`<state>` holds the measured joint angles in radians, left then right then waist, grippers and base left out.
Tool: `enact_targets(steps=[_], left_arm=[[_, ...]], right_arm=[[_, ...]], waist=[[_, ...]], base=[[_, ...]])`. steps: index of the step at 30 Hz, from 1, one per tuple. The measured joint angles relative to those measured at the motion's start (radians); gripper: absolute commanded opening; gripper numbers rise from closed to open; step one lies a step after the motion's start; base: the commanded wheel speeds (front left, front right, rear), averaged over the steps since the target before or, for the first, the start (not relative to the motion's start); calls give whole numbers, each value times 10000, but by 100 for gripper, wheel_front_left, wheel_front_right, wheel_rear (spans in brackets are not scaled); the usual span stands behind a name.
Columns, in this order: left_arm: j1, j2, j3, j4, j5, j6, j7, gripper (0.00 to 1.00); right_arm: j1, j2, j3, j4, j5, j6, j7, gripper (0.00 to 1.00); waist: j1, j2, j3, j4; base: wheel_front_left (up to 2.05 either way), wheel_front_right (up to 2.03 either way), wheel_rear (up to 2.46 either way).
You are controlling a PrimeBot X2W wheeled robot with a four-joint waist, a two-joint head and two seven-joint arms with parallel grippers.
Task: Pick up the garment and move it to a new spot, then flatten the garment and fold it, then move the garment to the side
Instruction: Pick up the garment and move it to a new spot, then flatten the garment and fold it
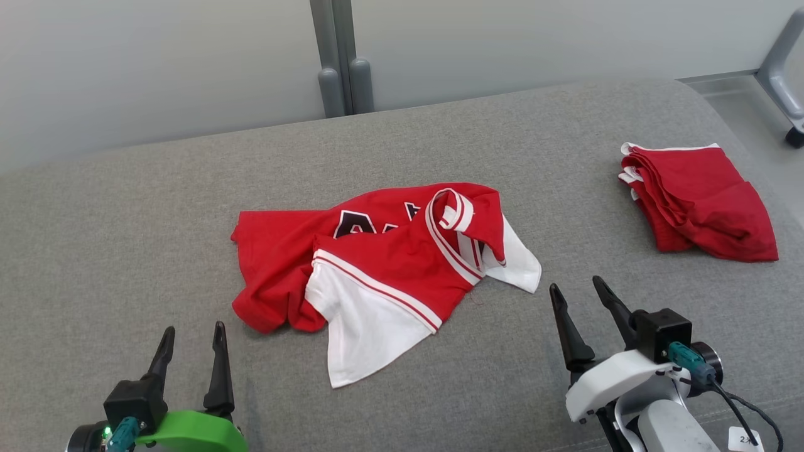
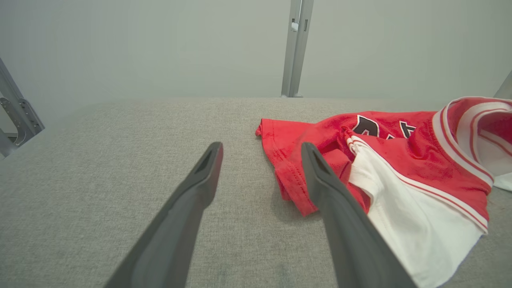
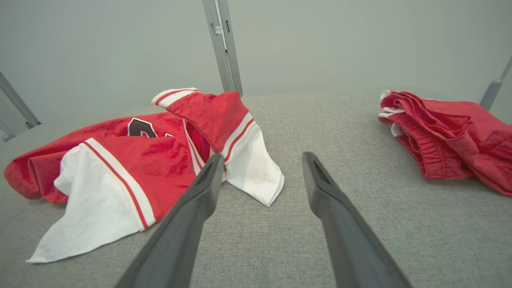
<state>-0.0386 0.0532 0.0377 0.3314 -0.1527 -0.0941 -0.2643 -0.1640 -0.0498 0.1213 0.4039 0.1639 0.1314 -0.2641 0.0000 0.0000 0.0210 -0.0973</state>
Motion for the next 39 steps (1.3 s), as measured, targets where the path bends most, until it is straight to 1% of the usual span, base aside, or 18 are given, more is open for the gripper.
enact_targets(steps=[4, 14, 20, 25, 31, 36, 37, 38, 39], left_arm=[[267, -25, -8, -86, 2, -25, 0, 100], [277, -29, -522, -196, -205, 8, 0, 100], [-157, -31, -1001, -420, -299, 73, 0, 100], [-556, -38, -1348, -451, -383, 75, 0, 100], [-771, -40, -1494, -598, -383, 161, 0, 100], [-915, -38, -1582, -721, -387, 182, 0, 100], [-960, -38, -1584, -748, -391, 192, 0, 100], [-994, -38, -1607, -779, -416, 198, 0, 100], [-1022, -38, -1634, -803, -445, 224, 0, 100]], right_arm=[[89, 0, -48, 38, 0, 0, 0, 100], [94, 2, -198, 228, -234, 0, 0, 100], [-618, 2, -650, 556, -437, 0, 0, 100], [-1352, -2, -1292, 1419, -627, 0, 0, 100], [-2027, 6, -1599, 2376, -915, 0, 0, 100], [-2445, -38, -1935, 3521, -1233, 0, 0, 100], [-2535, -36, -2021, 3701, -1243, 0, 0, 49], [-2638, -71, -2079, 3776, -1298, 0, 0, 11], [-2776, -125, -2142, 3758, -1338, 0, 0, 0]], waist=[[0, 0, -38, -9], [0, 0, 89, 213], [0, 0, 584, 417], [1, 0, 1092, 728], [1, 0, 1549, 1276], [0, 0, 1844, 1687], [0, 0, 1911, 1749], [0, 1, 1982, 1808], [0, 0, 2058, 1860]], base=[[0, 0, 0], [0, 0, 0], [0, 0, 0], [0, 0, 0], [0, 0, 0], [0, 0, 0], [0, 0, 0], [0, 0, 0], [0, 0, 0]])
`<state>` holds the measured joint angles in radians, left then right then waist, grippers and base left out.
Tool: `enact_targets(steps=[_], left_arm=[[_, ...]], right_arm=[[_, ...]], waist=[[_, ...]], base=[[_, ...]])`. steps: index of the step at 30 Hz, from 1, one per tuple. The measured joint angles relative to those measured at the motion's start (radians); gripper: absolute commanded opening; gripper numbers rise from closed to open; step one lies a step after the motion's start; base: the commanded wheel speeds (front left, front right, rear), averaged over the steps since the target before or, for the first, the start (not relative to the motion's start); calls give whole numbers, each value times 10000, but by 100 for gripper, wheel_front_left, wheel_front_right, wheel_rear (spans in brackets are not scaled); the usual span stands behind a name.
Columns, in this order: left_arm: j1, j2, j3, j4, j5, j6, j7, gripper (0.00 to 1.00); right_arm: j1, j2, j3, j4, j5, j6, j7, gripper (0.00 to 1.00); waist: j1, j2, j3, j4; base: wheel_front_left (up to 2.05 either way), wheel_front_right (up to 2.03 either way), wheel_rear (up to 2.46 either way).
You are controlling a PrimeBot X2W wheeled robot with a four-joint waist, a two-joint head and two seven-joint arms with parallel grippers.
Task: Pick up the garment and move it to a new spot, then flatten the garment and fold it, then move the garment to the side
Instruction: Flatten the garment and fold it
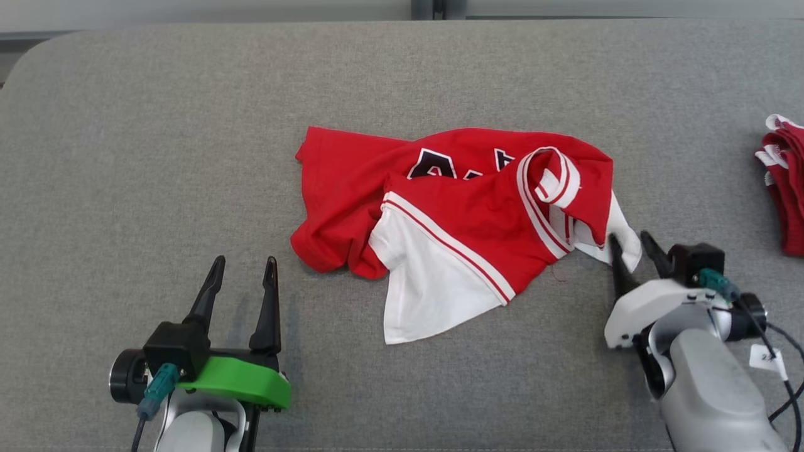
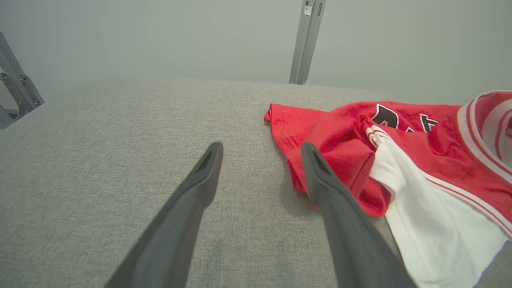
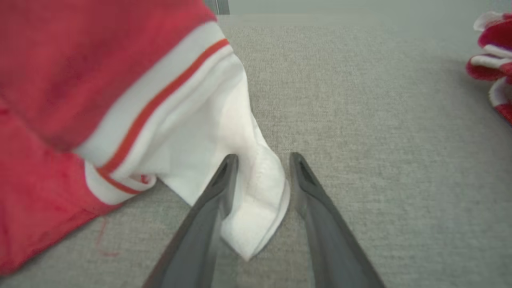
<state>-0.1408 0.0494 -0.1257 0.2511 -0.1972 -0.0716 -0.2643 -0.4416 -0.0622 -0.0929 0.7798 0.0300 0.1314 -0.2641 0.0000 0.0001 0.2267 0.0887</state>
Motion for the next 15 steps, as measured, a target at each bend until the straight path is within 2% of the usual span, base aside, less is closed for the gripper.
enact_targets(steps=[6, 11, 15], left_arm=[[-363, -2, -286, -211, -115, 13, 0, 100], [-656, -2, -646, -219, -295, 31, 0, 100], [-794, 4, -842, -313, -387, 94, 0, 100]], right_arm=[[-964, -755, -192, -665, -380, 2, 0, 0], [-2081, -1680, -374, -731, -617, 0, 0, 0], [-2901, -2238, -61, -596, -986, 2, 0, 0]], waist=[[0, 0, 540, 279], [0, 0, 947, 629], [0, -1, 1221, 951]], base=[[0, 0, 0], [0, 0, 0], [0, 0, 0]])
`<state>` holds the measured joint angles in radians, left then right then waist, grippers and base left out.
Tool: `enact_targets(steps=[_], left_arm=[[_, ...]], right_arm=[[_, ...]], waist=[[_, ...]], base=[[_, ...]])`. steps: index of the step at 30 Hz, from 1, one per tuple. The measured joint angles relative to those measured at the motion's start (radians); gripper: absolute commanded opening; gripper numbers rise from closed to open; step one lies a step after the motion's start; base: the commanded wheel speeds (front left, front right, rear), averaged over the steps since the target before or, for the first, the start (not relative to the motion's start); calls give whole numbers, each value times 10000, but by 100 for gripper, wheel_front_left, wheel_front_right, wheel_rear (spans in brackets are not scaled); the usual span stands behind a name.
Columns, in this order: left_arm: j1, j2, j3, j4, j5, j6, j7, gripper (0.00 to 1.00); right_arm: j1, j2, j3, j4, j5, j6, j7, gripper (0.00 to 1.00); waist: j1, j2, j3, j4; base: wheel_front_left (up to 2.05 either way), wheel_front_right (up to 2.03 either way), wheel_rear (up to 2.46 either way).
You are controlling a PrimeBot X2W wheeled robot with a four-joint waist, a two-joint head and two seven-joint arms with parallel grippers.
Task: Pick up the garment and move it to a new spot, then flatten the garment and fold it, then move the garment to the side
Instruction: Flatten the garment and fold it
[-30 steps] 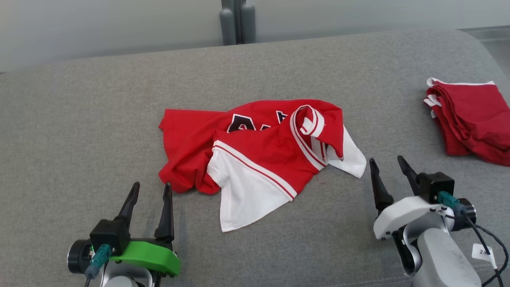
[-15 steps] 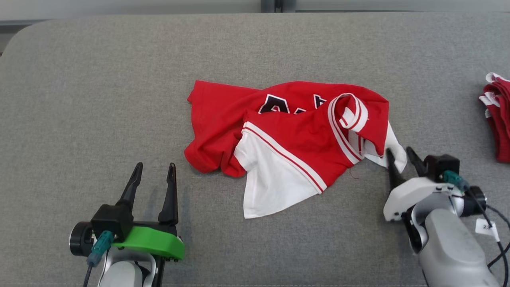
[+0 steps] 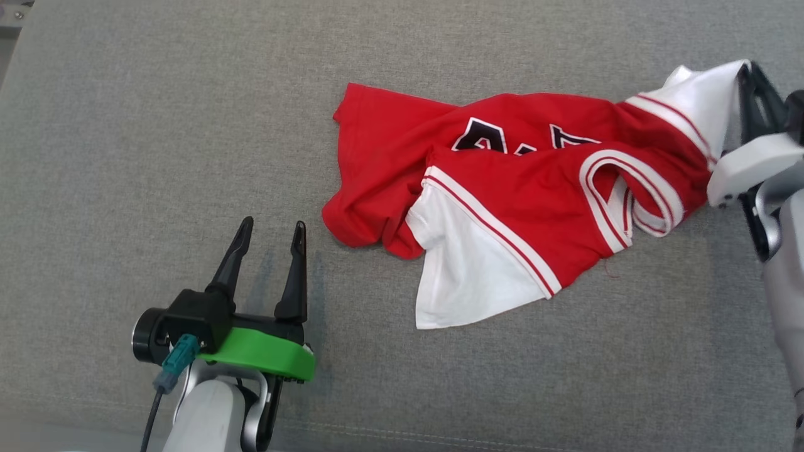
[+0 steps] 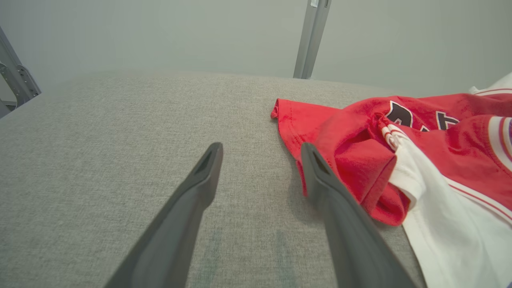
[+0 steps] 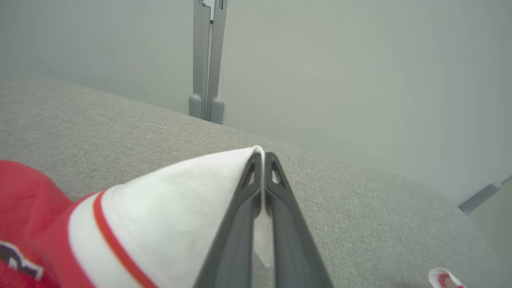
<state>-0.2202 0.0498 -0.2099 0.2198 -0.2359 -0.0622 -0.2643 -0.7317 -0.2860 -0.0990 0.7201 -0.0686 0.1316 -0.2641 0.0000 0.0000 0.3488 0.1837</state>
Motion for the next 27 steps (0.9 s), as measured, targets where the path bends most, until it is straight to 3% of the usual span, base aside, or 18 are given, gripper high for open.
enact_targets(steps=[5, 12, 13, 14, 17, 21, 24, 27], left_arm=[[-105, 0, -299, 4, -21, -6, 2, 100], [-341, 0, -1066, -2, -192, -65, 0, 100], [-340, -2, -1104, -6, -228, -23, 0, 100], [-338, -2, -1112, -6, -251, 13, 0, 100], [-333, 8, -1106, -4, -326, 105, 0, 100], [-298, 2, -974, 73, -349, 190, 0, 100], [-196, -4, -834, 159, -332, 211, 0, 100], [-124, -6, -725, 257, -238, 176, 0, 100]], right_arm=[[-1419, -784, 48, 470, -662, 0, 0, 0], [-3475, -1981, -700, 1446, -2192, 0, 468, 0], [-3652, -1994, -763, 1615, -2339, 0, 633, 44], [-3796, -1983, -840, 1816, -2527, 0, 886, 100], [-4048, -1847, -1062, 2079, -2704, 0, 734, 100], [-3919, -1129, -1053, 2359, -2518, 0, 186, 100], [-3384, -533, -606, 2320, -2113, 0, 56, 100], [-2550, 115, 224, 1501, -1290, 2, 25, 100]], waist=[[0, 0, 290, 321], [0, 1, 690, 1223], [1, 0, 743, 1359], [2, 0, 797, 1487], [2, 0, 968, 1785], [3, 0, 1074, 1880], [3, 0, 988, 1800], [3, 0, 836, 1635]], base=[[0, 0, 0], [0, 0, 0], [0, 0, 0], [0, 0, 0], [0, 0, 0], [0, 0, 0], [0, 0, 0], [0, 0, 0]])
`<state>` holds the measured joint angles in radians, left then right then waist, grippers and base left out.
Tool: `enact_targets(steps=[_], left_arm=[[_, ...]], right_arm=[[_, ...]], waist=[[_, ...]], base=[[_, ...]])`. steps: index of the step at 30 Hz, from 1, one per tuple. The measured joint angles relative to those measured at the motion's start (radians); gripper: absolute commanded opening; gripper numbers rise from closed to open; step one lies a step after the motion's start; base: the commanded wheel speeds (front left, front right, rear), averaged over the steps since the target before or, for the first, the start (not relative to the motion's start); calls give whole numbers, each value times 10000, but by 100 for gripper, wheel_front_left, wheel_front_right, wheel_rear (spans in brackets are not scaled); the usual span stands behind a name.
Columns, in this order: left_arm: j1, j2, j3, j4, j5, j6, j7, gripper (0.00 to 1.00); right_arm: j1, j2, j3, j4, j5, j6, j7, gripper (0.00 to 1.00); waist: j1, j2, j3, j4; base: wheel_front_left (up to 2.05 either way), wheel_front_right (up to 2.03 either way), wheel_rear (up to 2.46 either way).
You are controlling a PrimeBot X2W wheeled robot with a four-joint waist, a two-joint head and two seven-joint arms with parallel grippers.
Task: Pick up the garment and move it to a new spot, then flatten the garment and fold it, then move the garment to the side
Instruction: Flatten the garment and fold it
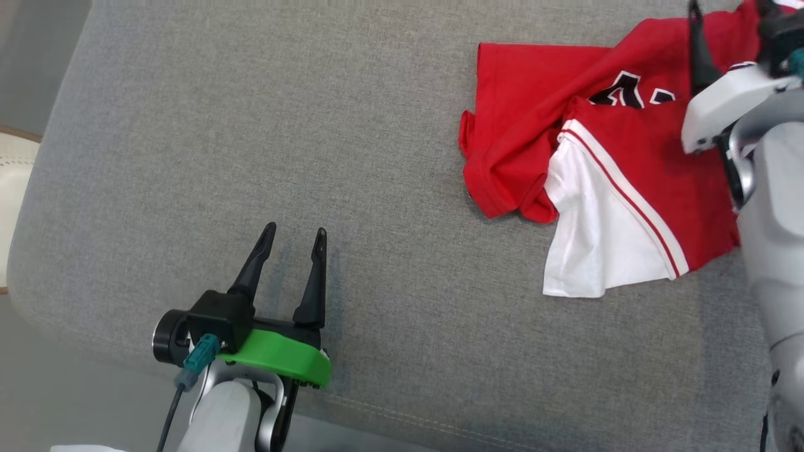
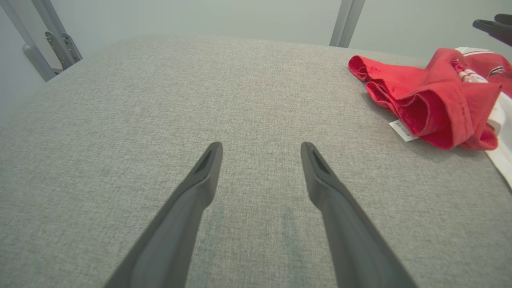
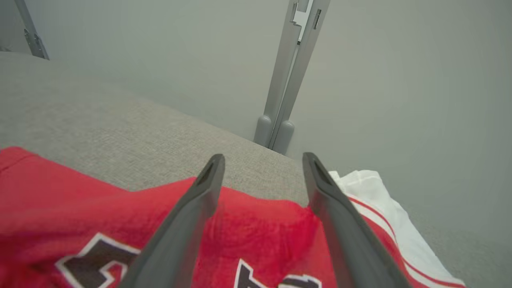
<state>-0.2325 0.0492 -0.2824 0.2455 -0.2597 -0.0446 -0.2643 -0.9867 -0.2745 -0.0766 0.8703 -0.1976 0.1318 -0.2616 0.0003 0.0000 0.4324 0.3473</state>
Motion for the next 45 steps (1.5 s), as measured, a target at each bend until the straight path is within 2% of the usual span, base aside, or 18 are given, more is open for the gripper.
enact_targets(steps=[7, 11, 17, 23, 33, 34, 35, 36, 37, 38, 39, 45], left_arm=[[221, -6, 253, 196, 146, -176, 0, 100], [457, -4, 370, 270, 192, -259, 0, 100], [790, -4, 445, 385, 251, -307, 0, 100], [986, -4, 539, 481, 280, -353, 0, 100], [1006, -4, 579, 537, 307, -376, 0, 100], [1007, -4, 579, 546, 307, -376, 0, 100], [1010, -4, 573, 554, 307, -376, 0, 100], [1013, -4, 569, 556, 307, -376, 0, 100], [1014, -2, 571, 564, 307, -376, 0, 100], [1018, -2, 575, 568, 307, -376, 0, 100], [1027, -2, 583, 569, 307, -376, 0, 100], [1122, 0, 673, 583, 332, -353, 0, 100]], right_arm=[[2821, 650, 1898, -1473, 2249, -2, -2, 100], [4023, 932, 2282, -1745, 3049, -2, 0, 100], [5500, 1179, 2487, -1969, 3528, -2, 0, 100], [6182, 1400, 2408, -1885, 3705, -2, -2, 100], [6336, 1710, 2176, -1298, 3712, -2, -2, 100], [6333, 1728, 2140, -1229, 3708, -2, -12, 96], [6314, 1743, 2080, -1156, 3714, -2, -13, 81], [6304, 1762, 2023, -1080, 3720, -2, -15, 51], [6294, 1768, 1992, -1034, 3718, -2, -33, 30], [6280, 1770, 1935, -1011, 3718, -2, -38, 12], [6271, 1776, 1871, -1003, 3718, -2, -38, 0], [6286, 1743, 1584, -1137, 3636, -2, -36, 0]], waist=[[-3, 0, -933, -663], [-3, 0, -1473, -1043], [-3, 0, -2138, -1503], [-3, 0, -2530, -1763], [-3, 0, -2599, -1537], [-3, 0, -2599, -1509], [-3, 0, -2601, -1483], [-3, 0, -2603, -1460], [-3, 0, -2605, -1440], [-3, 0, -2612, -1427], [-4, 0, -2616, -1424], [-3, 0, -2674, -1552]], base=[[0, 0, 0], [0, 0, 0], [0, 0, 0], [0, 0, 0], [0, 0, 0], [0, 0, 0], [0, 0, 0], [0, 0, 0], [0, 0, 0], [0, 0, 0], [0, 0, 0], [0, 0, 0]])
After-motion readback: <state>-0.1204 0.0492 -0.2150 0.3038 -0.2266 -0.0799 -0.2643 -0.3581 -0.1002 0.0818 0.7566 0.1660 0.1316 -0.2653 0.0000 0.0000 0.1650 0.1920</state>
